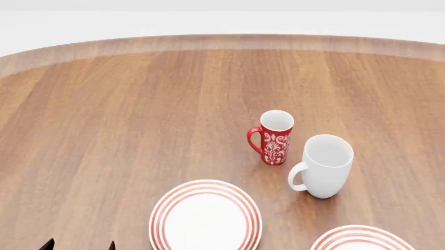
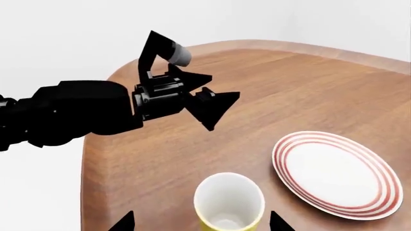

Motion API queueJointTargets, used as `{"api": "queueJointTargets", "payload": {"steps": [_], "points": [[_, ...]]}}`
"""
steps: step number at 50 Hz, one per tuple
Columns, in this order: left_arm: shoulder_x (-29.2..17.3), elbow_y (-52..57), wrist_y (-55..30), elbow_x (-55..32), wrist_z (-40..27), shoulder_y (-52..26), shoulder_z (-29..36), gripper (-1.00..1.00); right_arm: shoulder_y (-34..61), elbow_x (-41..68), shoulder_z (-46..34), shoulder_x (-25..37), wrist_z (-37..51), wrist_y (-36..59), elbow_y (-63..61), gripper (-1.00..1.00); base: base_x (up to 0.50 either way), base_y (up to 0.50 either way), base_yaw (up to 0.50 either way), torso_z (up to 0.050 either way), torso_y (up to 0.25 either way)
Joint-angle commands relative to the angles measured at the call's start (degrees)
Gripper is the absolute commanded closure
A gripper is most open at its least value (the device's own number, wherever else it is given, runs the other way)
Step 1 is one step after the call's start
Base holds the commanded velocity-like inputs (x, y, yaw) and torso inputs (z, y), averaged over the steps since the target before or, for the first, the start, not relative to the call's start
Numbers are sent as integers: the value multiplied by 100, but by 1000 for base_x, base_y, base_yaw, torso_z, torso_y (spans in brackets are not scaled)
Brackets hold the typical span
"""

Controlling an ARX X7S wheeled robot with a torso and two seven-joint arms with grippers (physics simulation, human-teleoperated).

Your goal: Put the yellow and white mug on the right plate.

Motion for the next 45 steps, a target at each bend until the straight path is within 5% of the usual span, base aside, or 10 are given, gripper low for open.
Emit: {"api": "queueJointTargets", "payload": {"steps": [1, 45], "points": [[-22, 7, 3, -24, -25, 0, 26, -100, -12, -2, 4, -43, -50, -99, 93, -100, 0, 0, 0, 0, 0], [-92, -36, 57, -85, -104, -23, 131, -100, 687, -517, -830, -334, -118, 187, 1128, -100, 0, 0, 0, 0, 0]]}}
